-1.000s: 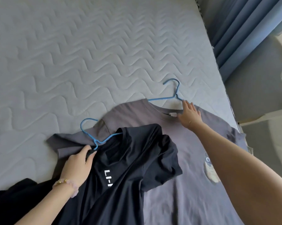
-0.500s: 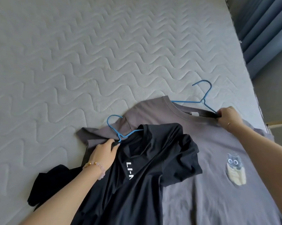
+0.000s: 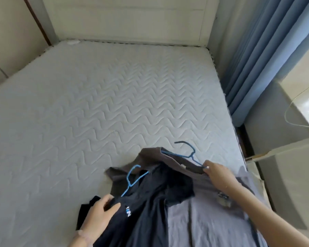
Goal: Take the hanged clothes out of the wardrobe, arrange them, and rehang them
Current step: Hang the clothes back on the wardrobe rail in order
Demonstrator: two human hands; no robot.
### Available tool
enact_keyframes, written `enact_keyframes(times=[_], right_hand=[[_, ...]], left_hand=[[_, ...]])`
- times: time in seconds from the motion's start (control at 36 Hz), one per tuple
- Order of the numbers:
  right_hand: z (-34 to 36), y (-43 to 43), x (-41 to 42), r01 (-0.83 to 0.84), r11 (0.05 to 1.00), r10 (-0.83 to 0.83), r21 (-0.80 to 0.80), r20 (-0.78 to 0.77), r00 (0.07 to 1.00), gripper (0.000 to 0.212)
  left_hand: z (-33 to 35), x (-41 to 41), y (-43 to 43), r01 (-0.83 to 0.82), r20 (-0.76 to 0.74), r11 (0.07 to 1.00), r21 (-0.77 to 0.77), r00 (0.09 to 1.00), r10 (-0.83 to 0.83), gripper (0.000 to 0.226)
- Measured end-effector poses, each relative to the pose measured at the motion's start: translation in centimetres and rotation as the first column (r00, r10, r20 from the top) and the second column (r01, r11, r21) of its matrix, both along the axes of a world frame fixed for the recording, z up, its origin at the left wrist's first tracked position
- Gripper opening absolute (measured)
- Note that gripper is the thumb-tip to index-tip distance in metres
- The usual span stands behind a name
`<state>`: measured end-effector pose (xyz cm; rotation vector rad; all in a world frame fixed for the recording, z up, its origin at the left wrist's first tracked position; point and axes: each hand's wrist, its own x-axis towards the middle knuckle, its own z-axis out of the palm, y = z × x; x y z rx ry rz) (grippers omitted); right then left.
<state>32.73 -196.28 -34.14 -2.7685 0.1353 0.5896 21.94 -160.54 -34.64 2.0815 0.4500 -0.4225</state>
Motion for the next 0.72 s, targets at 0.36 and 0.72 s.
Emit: enact_keyframes(times=[0.36, 0.72], right_hand=[[15.4, 11.8, -11.9, 0.12, 0.765, -0.144, 0.632, -0.015, 0.99, 0.016], [28.7, 34.6, -26.1, -0.163, 0.549, 0.317, 0.819, -0.024, 0.948, 0.039]], left_hand=[[20.4, -15.7, 9.6, -0.477, 0.222, 0.844, -0.244, 0.82, 0.528, 0.01], [32.2, -43.7, 25.7, -0.832, 0.48, 0.439, -0.338, 0.249, 0.841, 0.006]])
